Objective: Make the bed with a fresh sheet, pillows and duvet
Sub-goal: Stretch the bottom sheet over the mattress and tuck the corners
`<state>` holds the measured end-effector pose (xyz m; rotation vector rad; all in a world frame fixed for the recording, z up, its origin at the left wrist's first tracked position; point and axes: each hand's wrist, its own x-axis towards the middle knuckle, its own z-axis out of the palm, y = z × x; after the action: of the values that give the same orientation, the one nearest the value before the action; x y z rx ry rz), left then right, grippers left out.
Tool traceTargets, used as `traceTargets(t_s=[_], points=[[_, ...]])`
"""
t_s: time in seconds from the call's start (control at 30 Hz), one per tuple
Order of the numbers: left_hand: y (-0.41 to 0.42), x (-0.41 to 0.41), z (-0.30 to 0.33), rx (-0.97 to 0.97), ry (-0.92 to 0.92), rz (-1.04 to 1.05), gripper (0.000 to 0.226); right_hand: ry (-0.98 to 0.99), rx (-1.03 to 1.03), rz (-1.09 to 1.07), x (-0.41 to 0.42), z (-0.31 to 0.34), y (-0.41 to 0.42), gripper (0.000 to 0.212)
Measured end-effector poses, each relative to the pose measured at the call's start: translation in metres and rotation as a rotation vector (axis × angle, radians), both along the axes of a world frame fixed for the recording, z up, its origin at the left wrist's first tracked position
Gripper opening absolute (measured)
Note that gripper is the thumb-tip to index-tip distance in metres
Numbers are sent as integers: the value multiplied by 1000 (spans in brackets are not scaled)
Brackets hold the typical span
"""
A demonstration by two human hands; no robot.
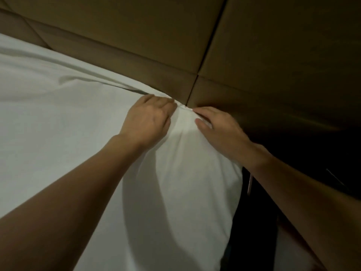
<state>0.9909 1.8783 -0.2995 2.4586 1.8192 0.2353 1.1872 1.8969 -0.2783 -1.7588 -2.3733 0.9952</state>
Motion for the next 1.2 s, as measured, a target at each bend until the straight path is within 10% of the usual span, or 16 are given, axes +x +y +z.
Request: traceTargets(t_s=[0.23,0.37,0.5,0.63,1.2], points=[[52,22,4,-480,125,134,42,-207,-188,-193,14,-5,-2,51],[52,-11,11,-493,-214,101,31,-643,45,-5,-26,23,16,31],[23,-80,19,-87,-116,147,31,-296,324,204,-85,23,7,28],[18,-149,18,-195,182,310,48,26,226,386,-153,-10,12,48],[66,-219,2,-488,178,441,47,-43,-224,181,-218,-15,58,52]])
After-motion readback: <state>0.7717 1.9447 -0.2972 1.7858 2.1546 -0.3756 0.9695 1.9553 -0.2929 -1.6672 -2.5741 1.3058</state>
